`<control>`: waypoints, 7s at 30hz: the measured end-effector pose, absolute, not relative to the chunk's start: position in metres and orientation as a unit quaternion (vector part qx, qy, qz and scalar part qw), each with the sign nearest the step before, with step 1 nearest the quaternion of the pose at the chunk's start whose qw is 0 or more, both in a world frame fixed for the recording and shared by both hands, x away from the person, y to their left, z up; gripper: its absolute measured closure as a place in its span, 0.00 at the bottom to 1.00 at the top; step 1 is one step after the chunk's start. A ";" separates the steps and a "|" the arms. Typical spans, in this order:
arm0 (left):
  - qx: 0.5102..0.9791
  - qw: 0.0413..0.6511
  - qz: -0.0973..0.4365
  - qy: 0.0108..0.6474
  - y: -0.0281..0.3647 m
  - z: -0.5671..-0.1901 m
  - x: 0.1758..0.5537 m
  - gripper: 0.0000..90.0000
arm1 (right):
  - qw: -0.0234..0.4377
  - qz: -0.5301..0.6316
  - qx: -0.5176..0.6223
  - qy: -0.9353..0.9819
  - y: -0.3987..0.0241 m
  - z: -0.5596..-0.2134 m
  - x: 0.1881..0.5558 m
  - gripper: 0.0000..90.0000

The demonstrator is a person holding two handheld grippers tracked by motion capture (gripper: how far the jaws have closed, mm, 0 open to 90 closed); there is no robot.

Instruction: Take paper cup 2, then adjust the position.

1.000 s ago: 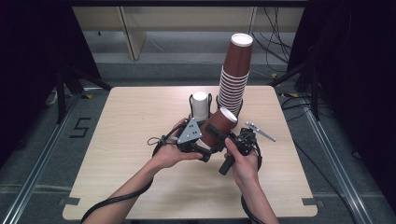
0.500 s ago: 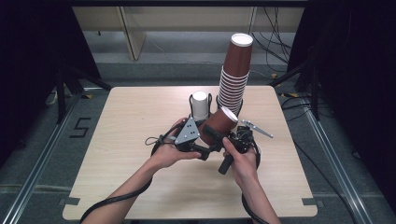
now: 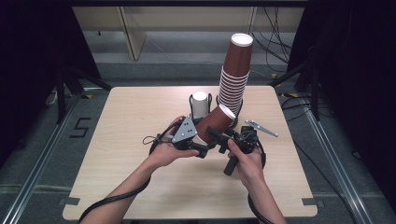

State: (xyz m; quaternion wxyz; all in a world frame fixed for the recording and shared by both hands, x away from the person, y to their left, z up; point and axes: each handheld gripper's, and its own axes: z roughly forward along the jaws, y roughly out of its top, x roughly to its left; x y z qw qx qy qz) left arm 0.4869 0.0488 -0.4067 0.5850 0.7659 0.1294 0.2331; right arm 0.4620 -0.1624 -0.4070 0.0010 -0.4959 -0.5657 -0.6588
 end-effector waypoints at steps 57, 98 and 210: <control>0.803 0.538 0.220 0.131 0.090 -0.399 0.486 0.13 | -0.152 -0.493 -0.335 -0.788 -0.232 -0.406 0.448 0.15; 0.842 0.496 0.181 0.106 0.103 -0.400 0.477 0.13 | -0.159 -0.473 -0.275 -0.822 -0.221 -0.409 0.446 0.19; 0.954 0.276 0.062 -0.097 0.095 -0.404 0.438 0.13 | -0.057 -0.338 -0.055 -0.938 -0.158 -0.423 0.427 0.17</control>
